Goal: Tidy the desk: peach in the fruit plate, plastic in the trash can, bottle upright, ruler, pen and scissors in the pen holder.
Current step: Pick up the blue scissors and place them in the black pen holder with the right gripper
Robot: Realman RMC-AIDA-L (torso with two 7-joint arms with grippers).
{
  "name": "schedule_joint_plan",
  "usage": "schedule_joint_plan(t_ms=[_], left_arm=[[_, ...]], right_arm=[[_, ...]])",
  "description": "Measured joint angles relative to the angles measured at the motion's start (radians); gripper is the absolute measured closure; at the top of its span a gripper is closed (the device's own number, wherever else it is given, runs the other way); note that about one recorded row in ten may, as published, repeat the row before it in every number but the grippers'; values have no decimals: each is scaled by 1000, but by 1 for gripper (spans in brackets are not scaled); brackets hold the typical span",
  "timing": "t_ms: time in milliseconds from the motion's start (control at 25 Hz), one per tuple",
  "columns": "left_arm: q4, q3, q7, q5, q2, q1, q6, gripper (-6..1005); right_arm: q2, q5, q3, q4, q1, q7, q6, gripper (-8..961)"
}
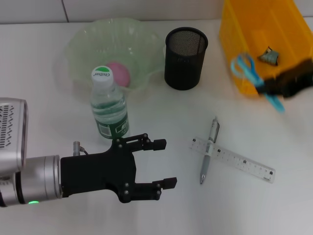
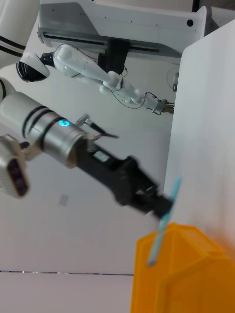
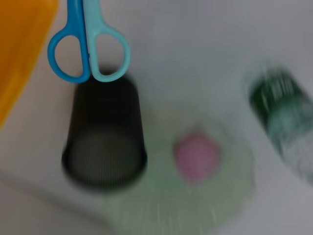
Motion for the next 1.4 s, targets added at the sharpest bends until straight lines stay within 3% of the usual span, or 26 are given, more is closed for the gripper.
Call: schedule_joint_plan(t_ms=[160,320,480,680,1040,1400], left_arm=[[-1,0,2,0,-1,-1,-2,216],[-3,0,4,0,-2,-2,-4,216],[-3,0,4,0,-1,-3,-3,216],[-3,0,7,0,-1,-3,-2,216],[-3,1,10,0,-3,-3,-2,216],[-3,4,11,0,-1,3,-5,216]], right_arm=[[2,297,82,51,-37,-167,103,718],[1,631,90,281,-47,-464,231,711],[-1,921,95,575,-2,-797,299,703],[-1,1146,107,862,84,-1090,326,694],[5,1183,93,1098,246,-1245,479,678],[7,1181,91,1187,273,-1292,515,661]])
